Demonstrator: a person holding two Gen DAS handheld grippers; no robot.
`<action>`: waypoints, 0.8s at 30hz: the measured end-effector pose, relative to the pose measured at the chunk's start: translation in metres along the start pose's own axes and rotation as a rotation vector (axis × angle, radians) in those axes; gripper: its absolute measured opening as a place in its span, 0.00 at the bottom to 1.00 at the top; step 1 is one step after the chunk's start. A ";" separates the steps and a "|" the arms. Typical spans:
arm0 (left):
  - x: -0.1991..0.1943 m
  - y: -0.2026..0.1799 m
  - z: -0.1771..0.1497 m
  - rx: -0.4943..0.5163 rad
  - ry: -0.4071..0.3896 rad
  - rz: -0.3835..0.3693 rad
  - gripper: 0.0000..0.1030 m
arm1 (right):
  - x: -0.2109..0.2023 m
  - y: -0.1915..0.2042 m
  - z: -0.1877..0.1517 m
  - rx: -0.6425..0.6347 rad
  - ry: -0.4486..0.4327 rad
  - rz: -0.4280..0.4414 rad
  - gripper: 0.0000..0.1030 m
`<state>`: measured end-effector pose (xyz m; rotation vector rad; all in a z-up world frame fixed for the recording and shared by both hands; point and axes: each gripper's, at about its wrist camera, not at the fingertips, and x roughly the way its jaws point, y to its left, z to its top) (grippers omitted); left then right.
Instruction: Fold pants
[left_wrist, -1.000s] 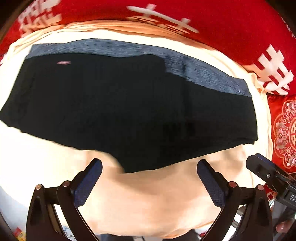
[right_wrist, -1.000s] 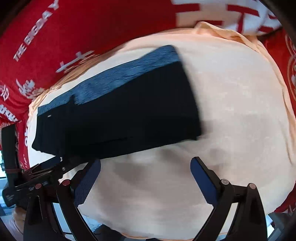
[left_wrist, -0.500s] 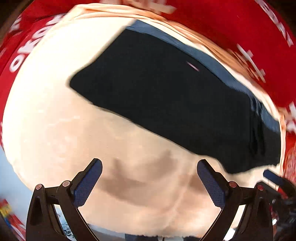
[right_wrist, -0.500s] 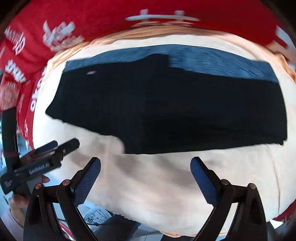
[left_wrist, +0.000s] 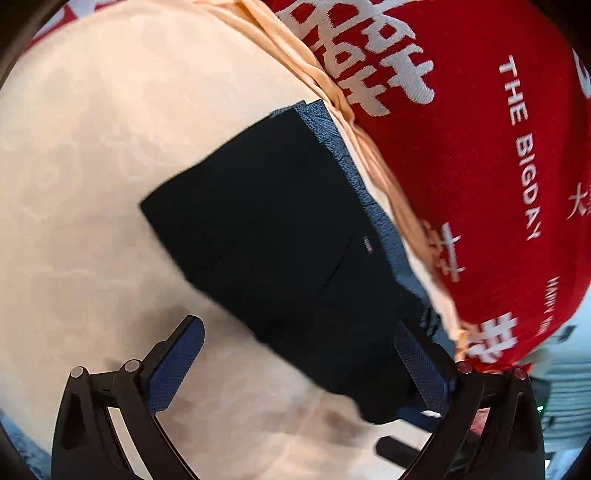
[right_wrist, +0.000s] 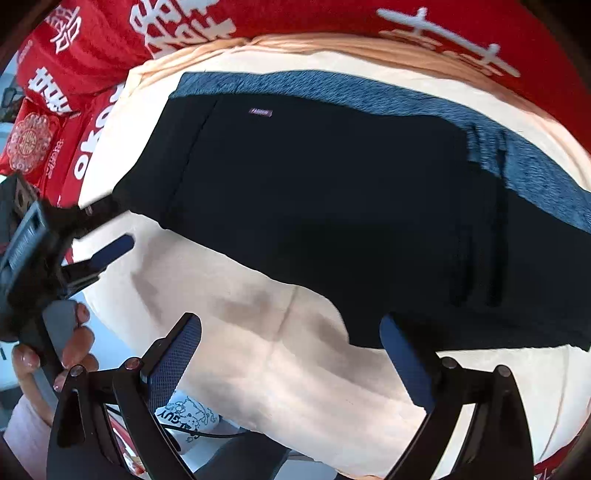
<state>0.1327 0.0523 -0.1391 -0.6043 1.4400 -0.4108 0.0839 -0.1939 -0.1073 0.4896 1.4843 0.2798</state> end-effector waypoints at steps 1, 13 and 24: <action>0.003 -0.001 0.000 -0.009 0.001 -0.021 1.00 | 0.002 0.001 0.000 0.000 0.004 0.004 0.95; 0.023 0.001 0.028 -0.072 -0.065 -0.084 1.00 | 0.009 -0.005 0.007 0.004 0.017 0.011 0.95; 0.037 -0.019 0.043 -0.056 -0.076 0.064 0.88 | -0.015 -0.013 0.015 -0.014 -0.070 0.003 0.95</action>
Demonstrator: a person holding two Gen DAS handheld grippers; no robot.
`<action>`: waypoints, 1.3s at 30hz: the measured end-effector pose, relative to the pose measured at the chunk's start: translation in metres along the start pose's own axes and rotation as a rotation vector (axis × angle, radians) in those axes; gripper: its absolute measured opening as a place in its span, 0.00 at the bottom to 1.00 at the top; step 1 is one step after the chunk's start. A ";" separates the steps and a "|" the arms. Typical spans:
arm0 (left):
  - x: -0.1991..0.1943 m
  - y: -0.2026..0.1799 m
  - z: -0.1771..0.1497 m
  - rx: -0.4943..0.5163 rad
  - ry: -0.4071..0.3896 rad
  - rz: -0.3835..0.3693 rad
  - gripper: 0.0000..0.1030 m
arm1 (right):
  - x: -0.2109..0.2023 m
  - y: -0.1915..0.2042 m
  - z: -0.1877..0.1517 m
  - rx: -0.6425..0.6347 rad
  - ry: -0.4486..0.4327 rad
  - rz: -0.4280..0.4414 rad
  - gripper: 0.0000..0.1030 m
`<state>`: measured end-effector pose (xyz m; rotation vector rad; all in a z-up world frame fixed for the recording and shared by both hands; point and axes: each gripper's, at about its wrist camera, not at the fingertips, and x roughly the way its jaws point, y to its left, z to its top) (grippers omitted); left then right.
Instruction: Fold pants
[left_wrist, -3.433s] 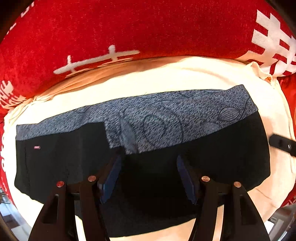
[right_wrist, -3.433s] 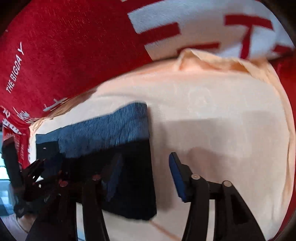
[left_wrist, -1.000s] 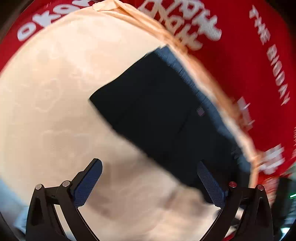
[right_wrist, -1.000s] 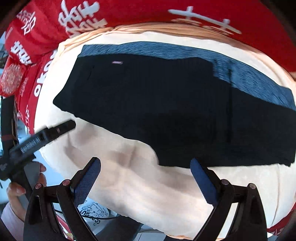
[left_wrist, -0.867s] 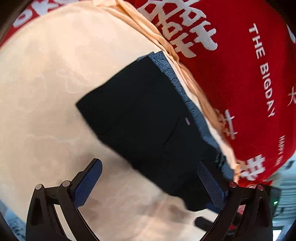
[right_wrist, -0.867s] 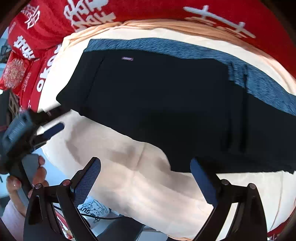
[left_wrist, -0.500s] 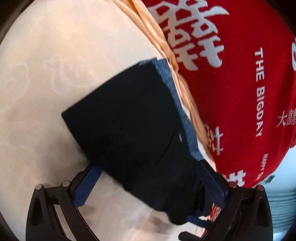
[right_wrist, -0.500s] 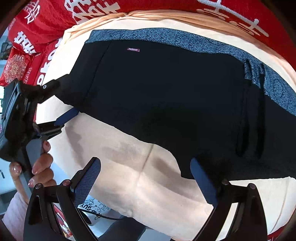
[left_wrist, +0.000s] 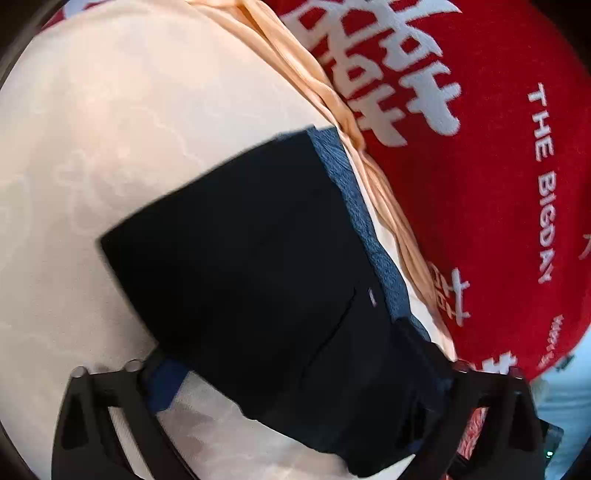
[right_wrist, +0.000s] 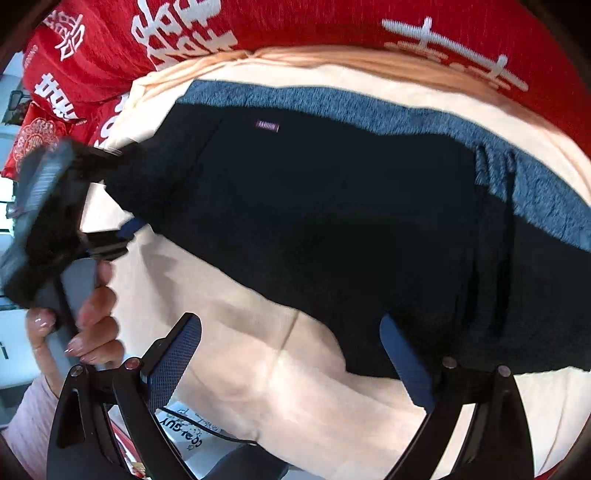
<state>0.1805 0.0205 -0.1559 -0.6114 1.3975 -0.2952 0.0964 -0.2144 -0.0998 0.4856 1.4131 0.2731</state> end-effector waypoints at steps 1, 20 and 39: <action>0.000 -0.002 0.000 0.011 -0.008 0.047 0.75 | -0.003 -0.001 0.002 -0.002 -0.010 -0.005 0.95; 0.008 -0.083 -0.073 0.848 -0.230 0.560 0.35 | -0.023 0.059 0.139 -0.169 0.087 0.131 0.95; 0.007 -0.101 -0.075 0.906 -0.232 0.562 0.35 | 0.094 0.155 0.172 -0.364 0.455 0.032 0.19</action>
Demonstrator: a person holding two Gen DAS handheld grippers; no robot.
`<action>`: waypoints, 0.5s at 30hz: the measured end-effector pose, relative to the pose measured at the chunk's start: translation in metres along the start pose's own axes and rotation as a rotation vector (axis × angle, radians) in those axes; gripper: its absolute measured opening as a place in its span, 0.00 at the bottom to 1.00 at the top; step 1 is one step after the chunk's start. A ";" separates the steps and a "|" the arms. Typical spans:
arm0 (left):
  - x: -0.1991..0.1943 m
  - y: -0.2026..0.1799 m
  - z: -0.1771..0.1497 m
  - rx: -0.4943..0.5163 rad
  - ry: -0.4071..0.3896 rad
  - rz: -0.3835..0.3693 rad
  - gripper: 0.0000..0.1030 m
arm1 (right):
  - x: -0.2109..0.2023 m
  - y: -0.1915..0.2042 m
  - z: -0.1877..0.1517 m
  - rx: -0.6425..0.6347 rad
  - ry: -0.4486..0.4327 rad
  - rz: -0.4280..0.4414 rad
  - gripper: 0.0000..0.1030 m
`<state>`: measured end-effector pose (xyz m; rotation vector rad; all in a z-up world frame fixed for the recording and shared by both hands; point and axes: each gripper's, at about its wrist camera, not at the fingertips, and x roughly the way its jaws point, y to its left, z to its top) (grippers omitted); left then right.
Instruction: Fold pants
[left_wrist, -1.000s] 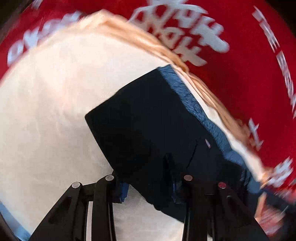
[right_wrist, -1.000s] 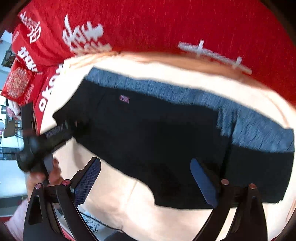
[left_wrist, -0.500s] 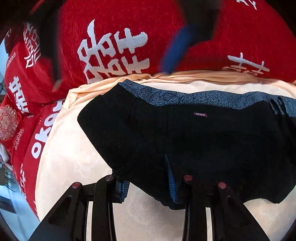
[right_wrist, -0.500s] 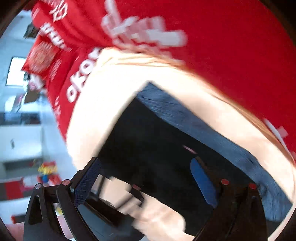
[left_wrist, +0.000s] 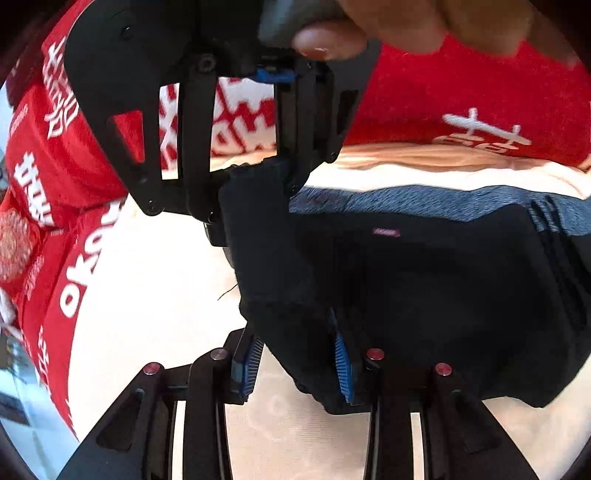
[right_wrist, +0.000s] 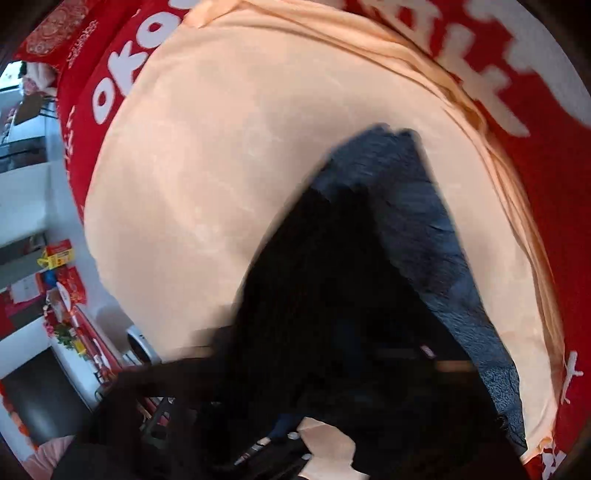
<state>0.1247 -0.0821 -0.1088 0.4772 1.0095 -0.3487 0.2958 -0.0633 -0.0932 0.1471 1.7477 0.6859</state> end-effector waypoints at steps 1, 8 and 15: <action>-0.004 -0.001 0.003 0.002 -0.006 -0.007 0.35 | -0.004 -0.003 -0.005 0.004 -0.022 0.011 0.18; -0.051 -0.013 0.021 0.005 -0.066 -0.084 0.35 | -0.055 -0.041 -0.057 0.058 -0.202 0.188 0.18; -0.107 -0.052 0.043 0.029 -0.109 -0.170 0.35 | -0.099 -0.086 -0.143 0.185 -0.414 0.413 0.18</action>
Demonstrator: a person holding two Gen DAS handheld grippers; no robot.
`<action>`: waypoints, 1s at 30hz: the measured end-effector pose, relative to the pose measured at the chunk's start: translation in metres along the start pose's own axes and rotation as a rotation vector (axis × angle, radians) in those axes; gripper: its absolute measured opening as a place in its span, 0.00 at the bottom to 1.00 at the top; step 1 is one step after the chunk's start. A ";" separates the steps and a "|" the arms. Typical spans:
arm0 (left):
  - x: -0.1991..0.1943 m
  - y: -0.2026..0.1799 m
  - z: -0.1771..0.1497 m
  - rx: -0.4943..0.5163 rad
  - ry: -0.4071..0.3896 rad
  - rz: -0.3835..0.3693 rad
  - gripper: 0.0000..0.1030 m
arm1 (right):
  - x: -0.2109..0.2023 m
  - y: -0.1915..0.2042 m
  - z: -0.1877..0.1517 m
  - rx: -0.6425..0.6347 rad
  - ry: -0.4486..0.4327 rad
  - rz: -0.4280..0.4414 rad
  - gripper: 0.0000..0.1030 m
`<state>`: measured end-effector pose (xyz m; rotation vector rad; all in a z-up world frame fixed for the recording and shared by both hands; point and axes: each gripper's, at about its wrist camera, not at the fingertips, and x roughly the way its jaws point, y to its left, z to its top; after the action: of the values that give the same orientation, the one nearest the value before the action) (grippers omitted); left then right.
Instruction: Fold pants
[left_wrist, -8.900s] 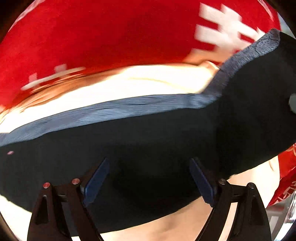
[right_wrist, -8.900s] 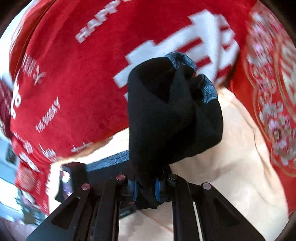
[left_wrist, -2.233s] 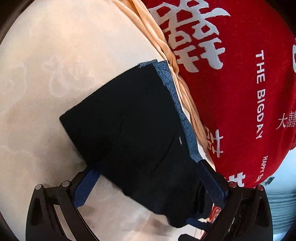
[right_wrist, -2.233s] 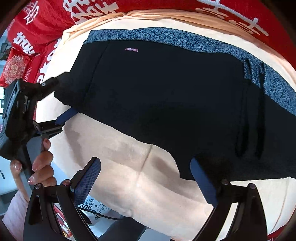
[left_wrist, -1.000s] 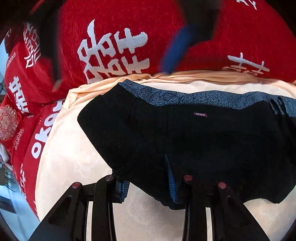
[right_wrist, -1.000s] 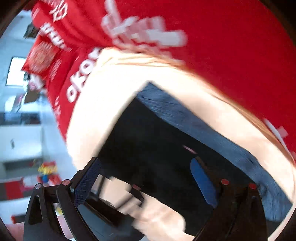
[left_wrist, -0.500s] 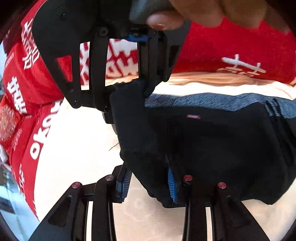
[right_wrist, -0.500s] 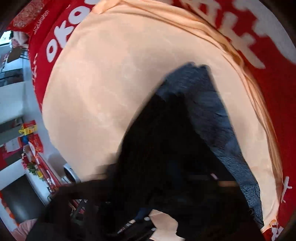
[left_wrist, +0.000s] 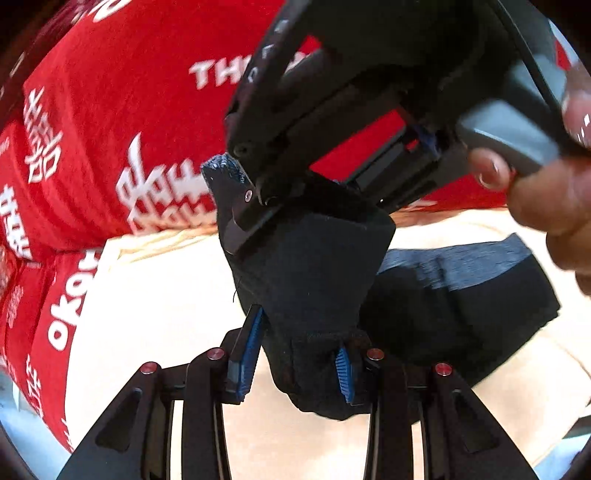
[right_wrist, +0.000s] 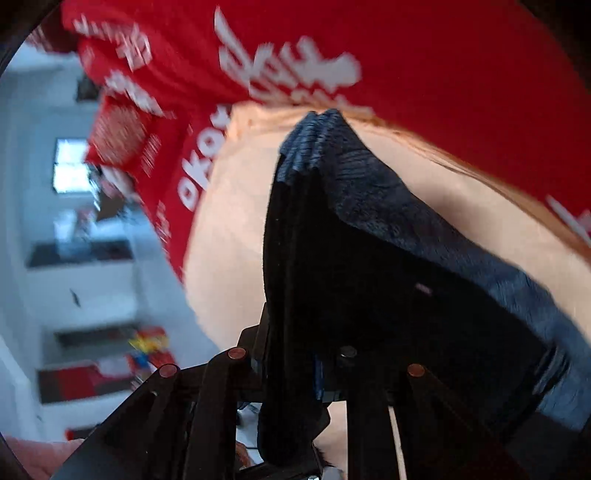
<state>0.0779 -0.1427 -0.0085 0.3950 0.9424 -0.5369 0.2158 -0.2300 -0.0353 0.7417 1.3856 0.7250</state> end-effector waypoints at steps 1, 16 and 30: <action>-0.006 -0.006 0.002 0.009 -0.004 -0.009 0.35 | -0.013 -0.003 -0.009 0.003 -0.028 0.019 0.18; -0.030 -0.181 0.032 0.279 -0.027 -0.147 0.35 | -0.176 -0.122 -0.133 0.137 -0.350 0.147 0.18; 0.032 -0.308 -0.005 0.483 0.085 -0.150 0.35 | -0.209 -0.273 -0.222 0.346 -0.418 0.091 0.18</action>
<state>-0.0920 -0.3952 -0.0645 0.7893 0.9239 -0.8949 -0.0127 -0.5511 -0.1455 1.1627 1.1056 0.3695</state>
